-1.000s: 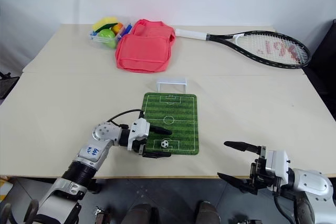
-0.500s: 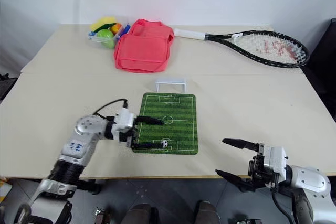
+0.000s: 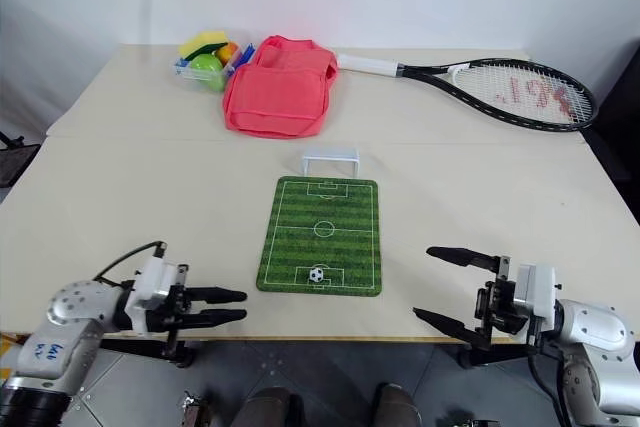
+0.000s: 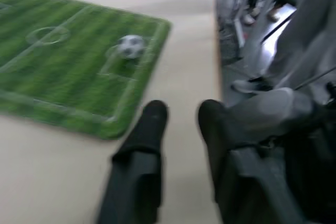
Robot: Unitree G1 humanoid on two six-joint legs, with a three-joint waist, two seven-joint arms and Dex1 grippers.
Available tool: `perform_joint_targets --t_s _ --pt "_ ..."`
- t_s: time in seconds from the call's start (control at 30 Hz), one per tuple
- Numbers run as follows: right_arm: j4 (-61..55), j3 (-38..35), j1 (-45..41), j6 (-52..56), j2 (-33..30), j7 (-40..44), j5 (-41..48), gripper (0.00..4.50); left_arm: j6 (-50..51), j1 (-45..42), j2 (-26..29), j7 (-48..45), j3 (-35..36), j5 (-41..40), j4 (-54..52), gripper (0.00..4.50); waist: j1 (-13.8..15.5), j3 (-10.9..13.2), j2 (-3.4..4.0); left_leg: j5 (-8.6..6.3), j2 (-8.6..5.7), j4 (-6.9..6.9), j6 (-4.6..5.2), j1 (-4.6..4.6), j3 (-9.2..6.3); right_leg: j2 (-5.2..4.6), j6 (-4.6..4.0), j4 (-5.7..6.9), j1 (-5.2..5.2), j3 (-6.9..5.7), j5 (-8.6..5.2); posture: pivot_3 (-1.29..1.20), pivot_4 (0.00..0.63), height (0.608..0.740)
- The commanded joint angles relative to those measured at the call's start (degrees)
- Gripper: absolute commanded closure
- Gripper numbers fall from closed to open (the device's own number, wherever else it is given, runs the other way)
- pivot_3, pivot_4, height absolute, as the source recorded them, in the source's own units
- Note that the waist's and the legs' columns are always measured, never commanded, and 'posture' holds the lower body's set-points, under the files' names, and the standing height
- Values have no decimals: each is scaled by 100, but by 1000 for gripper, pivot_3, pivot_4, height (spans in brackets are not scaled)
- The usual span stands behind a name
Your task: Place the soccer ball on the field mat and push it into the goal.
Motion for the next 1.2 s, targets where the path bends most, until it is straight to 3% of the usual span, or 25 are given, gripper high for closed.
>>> perform_joint_targets --t_s 0.03,0.23,0.53,0.73,0.9,1.03,1.2 --pt "235 -129 77 -323 25 234 -19 0 34 -193 -380 397 -503 247 -230 4482 -11 -5 10 0 0 0 0 1 1 0 0 1 0 0 0 0 150 740" --pt "384 -132 182 -547 49 271 -125 0 281 -900 -928 838 -1186 685 236 4482 -38 -6 12 1 -1 0 0 4 5 0 1 3 0 2 1 0 150 740" --pt "67 -179 574 -657 155 1 -130 0 236 -1739 -1353 1015 -1566 1066 1073 4482 -35 -6 12 1 -2 1 0 4 10 0 4 0 0 5 2 0 150 740" --pt "-251 -146 668 -631 260 -366 -185 0 -114 -2309 -1621 1356 -1484 1397 1923 4482 -23 -6 13 1 -2 1 0 6 10 0 5 1 1 6 3 0 150 740" --pt "-578 -169 636 -463 528 -1168 -252 0 -989 -3536 -2127 2147 -932 1500 3253 4482 13 -3 7 1 -4 7 0 1 10 0 7 -1 1 5 4 0 150 740" --pt "-716 -224 423 -261 798 -2023 -372 0 -1334 -3755 -1911 1747 -551 1166 3322 4482 -63 -5 11 1 -4 5 1 0 11 1 9 -3 0 4 5 0 150 740" --pt "-809 -134 248 -117 870 -2486 -480 0 -1338 -3256 -1062 997 -32 673 2753 4482 -166 -6 12 1 -1 -6 0 2 18 3 7 -1 -11 6 4 0 150 740"
